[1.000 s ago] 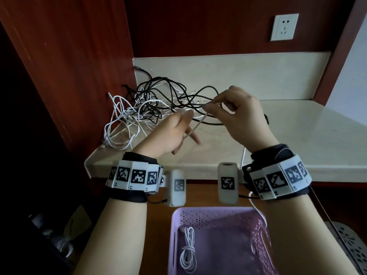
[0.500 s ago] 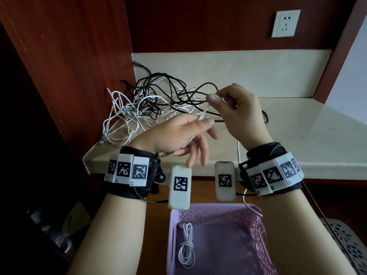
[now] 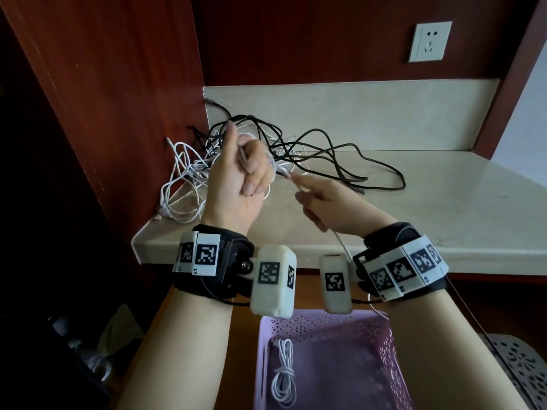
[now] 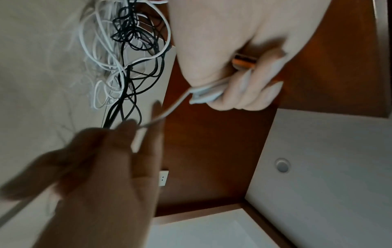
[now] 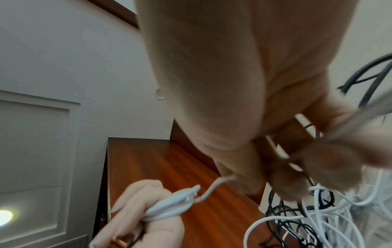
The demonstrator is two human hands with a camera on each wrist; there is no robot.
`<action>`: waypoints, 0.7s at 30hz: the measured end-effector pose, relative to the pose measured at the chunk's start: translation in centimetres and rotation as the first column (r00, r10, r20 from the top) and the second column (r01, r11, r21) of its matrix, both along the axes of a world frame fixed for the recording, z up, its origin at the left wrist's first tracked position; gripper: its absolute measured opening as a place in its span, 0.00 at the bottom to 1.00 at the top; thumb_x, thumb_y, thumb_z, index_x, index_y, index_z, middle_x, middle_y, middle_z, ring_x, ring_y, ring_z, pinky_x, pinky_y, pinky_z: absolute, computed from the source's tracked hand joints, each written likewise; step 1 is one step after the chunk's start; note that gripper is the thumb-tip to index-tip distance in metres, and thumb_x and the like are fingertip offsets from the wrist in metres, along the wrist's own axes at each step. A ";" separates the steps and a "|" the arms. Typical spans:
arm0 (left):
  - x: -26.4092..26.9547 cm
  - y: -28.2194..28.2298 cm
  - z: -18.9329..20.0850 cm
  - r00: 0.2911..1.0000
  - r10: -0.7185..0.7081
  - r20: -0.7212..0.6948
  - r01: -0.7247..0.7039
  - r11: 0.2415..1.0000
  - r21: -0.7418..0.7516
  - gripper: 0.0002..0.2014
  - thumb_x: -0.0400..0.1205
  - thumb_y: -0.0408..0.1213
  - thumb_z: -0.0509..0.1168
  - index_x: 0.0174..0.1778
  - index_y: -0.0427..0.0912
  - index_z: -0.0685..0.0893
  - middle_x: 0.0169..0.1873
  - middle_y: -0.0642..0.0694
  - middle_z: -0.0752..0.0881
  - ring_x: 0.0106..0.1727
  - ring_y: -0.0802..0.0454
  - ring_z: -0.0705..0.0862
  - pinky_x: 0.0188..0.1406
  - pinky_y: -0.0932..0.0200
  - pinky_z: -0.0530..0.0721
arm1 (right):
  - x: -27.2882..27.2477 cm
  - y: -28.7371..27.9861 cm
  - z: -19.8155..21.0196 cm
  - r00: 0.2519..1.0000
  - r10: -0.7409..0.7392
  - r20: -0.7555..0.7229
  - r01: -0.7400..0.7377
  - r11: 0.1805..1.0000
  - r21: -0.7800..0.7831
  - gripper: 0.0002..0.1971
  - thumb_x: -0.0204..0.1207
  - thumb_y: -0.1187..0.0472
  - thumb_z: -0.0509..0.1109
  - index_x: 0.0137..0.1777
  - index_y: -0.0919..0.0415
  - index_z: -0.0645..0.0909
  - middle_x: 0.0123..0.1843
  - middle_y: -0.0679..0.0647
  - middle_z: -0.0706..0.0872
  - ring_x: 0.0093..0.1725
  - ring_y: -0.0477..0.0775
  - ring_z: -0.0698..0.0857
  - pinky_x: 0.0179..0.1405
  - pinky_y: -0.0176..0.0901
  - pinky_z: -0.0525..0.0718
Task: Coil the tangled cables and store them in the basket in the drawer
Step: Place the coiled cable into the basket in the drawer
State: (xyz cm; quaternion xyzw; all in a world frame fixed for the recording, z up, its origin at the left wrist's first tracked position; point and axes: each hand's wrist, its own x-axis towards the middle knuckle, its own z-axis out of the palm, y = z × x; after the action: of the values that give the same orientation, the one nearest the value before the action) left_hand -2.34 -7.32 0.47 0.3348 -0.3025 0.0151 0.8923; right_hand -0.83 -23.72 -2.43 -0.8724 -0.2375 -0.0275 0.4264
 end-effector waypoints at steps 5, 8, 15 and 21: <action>0.4 1.5 0.5 0.917 0.359 -0.174 -0.372 0.927 -0.045 0.23 0.90 0.41 0.44 0.30 0.43 0.73 0.23 0.48 0.82 0.13 0.59 0.67 0.18 0.66 0.70 | -0.9 -0.8 0.4 0.987 0.055 -0.149 -0.087 0.971 -0.223 0.13 0.85 0.60 0.57 0.61 0.54 0.82 0.28 0.51 0.72 0.18 0.47 0.71 0.21 0.34 0.73; 0.8 1.9 0.3 0.867 0.454 -0.205 -0.463 0.886 0.006 0.20 0.91 0.45 0.44 0.40 0.39 0.73 0.40 0.41 0.90 0.39 0.50 0.88 0.45 0.59 0.87 | -1.8 -0.6 1.5 0.992 0.093 -0.080 -0.103 0.987 -0.125 0.12 0.82 0.52 0.63 0.50 0.55 0.87 0.26 0.53 0.71 0.22 0.46 0.67 0.21 0.35 0.67; 1.8 1.6 -0.6 0.785 0.609 -0.112 -0.528 0.752 0.394 0.19 0.91 0.44 0.42 0.58 0.34 0.72 0.64 0.31 0.82 0.63 0.43 0.84 0.65 0.50 0.81 | -2.7 -0.9 2.8 0.979 -0.033 0.199 0.022 0.998 0.057 0.05 0.76 0.63 0.72 0.45 0.62 0.89 0.43 0.54 0.91 0.45 0.50 0.87 0.48 0.38 0.81; 0.2 -0.5 -1.3 0.910 0.372 0.185 -0.348 0.438 0.829 0.16 0.91 0.42 0.44 0.42 0.37 0.66 0.33 0.40 0.88 0.20 0.45 0.84 0.25 0.54 0.76 | -2.6 -0.6 3.2 0.925 -0.117 0.361 0.066 0.986 0.151 0.04 0.72 0.62 0.76 0.40 0.64 0.89 0.34 0.54 0.88 0.31 0.42 0.79 0.34 0.32 0.75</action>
State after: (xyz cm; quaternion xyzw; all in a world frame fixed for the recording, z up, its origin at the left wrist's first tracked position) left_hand -2.10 -7.86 -0.86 0.7817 -0.1818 0.0510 0.5943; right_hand -3.47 -24.31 0.74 -0.8307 -0.2699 -0.2267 0.4310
